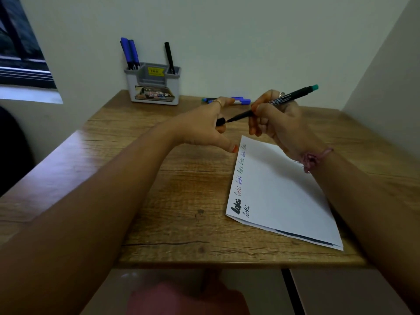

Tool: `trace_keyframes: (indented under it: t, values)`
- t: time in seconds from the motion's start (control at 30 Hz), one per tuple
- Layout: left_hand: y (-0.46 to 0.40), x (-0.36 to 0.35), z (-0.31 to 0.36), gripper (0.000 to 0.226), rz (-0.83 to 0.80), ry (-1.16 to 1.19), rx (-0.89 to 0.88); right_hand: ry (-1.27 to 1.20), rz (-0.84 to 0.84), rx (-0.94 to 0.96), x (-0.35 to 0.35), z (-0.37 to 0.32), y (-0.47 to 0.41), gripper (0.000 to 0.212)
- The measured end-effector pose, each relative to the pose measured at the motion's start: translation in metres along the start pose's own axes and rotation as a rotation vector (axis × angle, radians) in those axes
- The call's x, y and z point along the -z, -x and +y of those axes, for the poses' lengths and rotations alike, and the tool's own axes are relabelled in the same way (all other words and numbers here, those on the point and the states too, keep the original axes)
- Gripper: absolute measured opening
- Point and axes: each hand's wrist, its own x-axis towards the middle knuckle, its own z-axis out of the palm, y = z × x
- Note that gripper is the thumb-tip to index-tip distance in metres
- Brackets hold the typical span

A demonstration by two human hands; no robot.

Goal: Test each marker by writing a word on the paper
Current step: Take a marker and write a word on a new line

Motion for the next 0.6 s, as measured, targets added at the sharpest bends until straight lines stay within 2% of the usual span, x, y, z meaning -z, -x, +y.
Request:
trace_keyframes:
  t: [0.3,0.47,0.53,0.6]
  values:
    - [-0.005,-0.002,-0.001,0.097,-0.008,0.010,-0.062,0.078,-0.079,0.066,-0.001,0.000,0.003,0.004]
    - [-0.003,-0.004,0.001,0.087,0.021,-0.062,-0.159,0.264,-0.172,0.135,-0.002,-0.001,0.012,0.021]
    - [0.000,-0.003,0.003,0.082,0.025,-0.001,-0.172,0.300,-0.161,0.124,-0.005,0.000,0.013,0.023]
    - [0.003,0.002,0.007,0.070,0.053,0.216,-0.181,0.160,-0.132,0.043,-0.005,-0.003,0.010,0.029]
